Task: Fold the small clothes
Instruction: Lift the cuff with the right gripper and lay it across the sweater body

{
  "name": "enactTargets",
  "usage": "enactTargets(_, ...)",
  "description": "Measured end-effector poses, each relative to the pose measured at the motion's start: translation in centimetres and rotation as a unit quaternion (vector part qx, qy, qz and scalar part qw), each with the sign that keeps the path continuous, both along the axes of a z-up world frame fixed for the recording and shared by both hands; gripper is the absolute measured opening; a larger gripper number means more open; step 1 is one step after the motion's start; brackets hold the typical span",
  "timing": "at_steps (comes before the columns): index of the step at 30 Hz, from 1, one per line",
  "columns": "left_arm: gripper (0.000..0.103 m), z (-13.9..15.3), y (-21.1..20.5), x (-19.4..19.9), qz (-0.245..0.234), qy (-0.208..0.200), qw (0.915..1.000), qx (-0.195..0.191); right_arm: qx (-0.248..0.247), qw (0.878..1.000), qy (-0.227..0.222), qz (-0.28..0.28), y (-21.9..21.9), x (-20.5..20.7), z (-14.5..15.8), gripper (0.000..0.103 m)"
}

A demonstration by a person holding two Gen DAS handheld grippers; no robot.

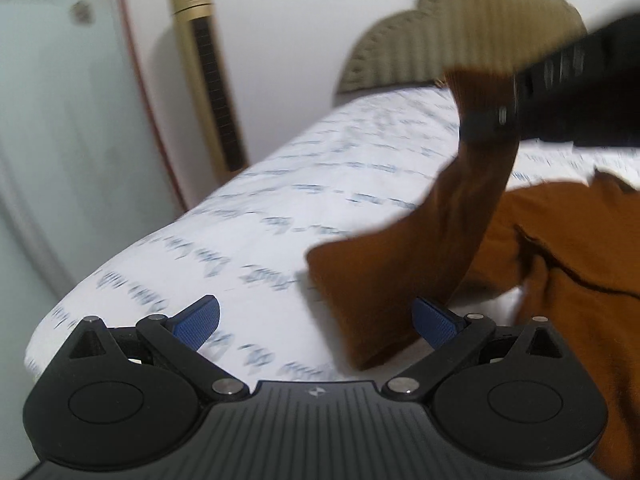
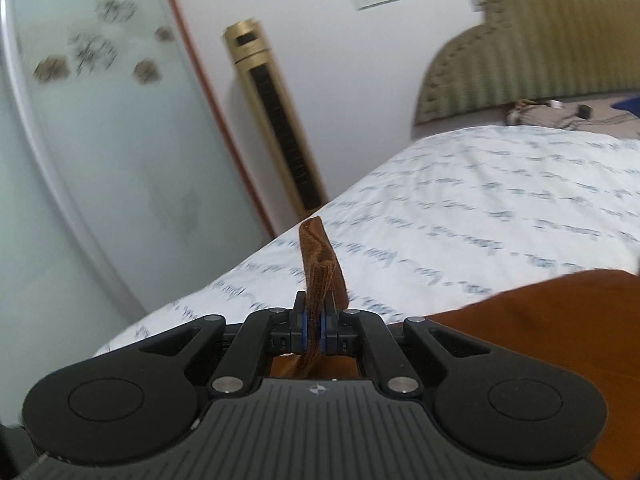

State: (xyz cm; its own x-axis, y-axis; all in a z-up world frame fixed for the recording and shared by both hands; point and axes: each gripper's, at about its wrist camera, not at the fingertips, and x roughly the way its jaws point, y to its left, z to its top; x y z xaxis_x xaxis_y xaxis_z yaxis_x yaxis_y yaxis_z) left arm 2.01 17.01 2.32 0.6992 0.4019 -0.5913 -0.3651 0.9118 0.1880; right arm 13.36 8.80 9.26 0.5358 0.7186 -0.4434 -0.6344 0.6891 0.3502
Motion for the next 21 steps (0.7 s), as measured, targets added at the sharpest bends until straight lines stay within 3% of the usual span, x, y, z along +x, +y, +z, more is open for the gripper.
enactTargets(10,0.103,-0.7,-2.7,5.8,0.017,0.017,0.9997,0.009,0.047,0.997,0.014,-0.065,-7.0,2.5,-0.1,0.007)
enactTargets(21,0.103,-0.7,-5.6,8.2,-0.009,0.024,0.9994,0.022,0.070,0.987,-0.010,-0.141,-13.6,3.3,-0.4,0.007)
